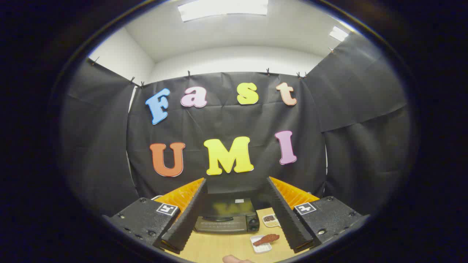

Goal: Open the toaster oven, put the food inside, and close the toaster oven door.

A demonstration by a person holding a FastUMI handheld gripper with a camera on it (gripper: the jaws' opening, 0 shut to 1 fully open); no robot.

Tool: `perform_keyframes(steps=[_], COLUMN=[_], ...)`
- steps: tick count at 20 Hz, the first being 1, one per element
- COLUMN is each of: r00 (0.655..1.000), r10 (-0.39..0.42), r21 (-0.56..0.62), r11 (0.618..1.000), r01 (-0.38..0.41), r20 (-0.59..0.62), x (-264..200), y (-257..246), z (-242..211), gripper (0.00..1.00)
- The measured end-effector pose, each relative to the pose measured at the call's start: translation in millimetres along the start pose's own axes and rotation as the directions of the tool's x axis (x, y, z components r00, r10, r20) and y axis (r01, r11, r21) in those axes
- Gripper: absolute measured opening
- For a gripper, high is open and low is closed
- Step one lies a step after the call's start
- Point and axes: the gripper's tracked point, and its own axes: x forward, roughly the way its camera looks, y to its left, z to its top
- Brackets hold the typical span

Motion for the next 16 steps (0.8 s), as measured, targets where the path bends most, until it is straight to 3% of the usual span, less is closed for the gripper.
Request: perform_keyframes(steps=[13,16], r00=[1.0,0.998], r10=[0.02,0.061], r21=[-0.023,-0.01], r11=[1.0,0.998], r01=[-0.02,-0.061], r20=[-0.001,-0.003], x=[9.7,24.9], y=[20.7,38.7], z=[-8.0,-19.3], gripper=[1.0,1.0])
